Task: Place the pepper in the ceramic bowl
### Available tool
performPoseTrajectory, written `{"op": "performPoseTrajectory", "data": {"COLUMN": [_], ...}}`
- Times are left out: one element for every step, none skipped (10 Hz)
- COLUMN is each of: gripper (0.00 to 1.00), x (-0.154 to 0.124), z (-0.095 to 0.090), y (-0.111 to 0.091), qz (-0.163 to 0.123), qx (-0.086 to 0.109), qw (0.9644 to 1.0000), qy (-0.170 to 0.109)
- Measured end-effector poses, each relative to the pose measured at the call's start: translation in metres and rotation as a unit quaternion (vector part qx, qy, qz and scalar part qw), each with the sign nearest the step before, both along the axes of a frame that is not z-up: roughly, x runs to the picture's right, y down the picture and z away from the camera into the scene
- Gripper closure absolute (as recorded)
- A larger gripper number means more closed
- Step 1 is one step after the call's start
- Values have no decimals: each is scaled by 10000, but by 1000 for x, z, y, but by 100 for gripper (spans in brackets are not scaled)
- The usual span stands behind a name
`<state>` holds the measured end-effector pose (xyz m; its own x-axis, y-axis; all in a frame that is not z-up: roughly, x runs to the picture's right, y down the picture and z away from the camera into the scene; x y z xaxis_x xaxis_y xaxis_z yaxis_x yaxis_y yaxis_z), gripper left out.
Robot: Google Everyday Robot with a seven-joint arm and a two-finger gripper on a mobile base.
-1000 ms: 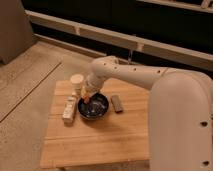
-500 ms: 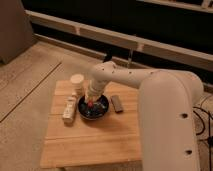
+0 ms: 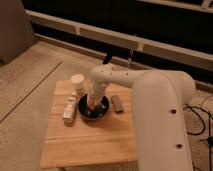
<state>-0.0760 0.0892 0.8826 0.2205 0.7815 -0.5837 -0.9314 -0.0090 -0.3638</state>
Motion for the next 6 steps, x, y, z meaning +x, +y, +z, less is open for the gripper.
{"op": "performPoseTrajectory", "data": {"gripper": [71,59,48,39,31,22], "x": [0,-2,-2,-2,-2,-2], "z": [0,0,0,0,0,0], "y": [0,0,0,0,0,0], "qz": [3,-11,-11,-11,-11,-10], "qx": [1,0,0,0,0,1], "qw": [10000,10000,10000,10000,10000,10000], "qy": [3,-8,-11,-10,-10,-11]}}
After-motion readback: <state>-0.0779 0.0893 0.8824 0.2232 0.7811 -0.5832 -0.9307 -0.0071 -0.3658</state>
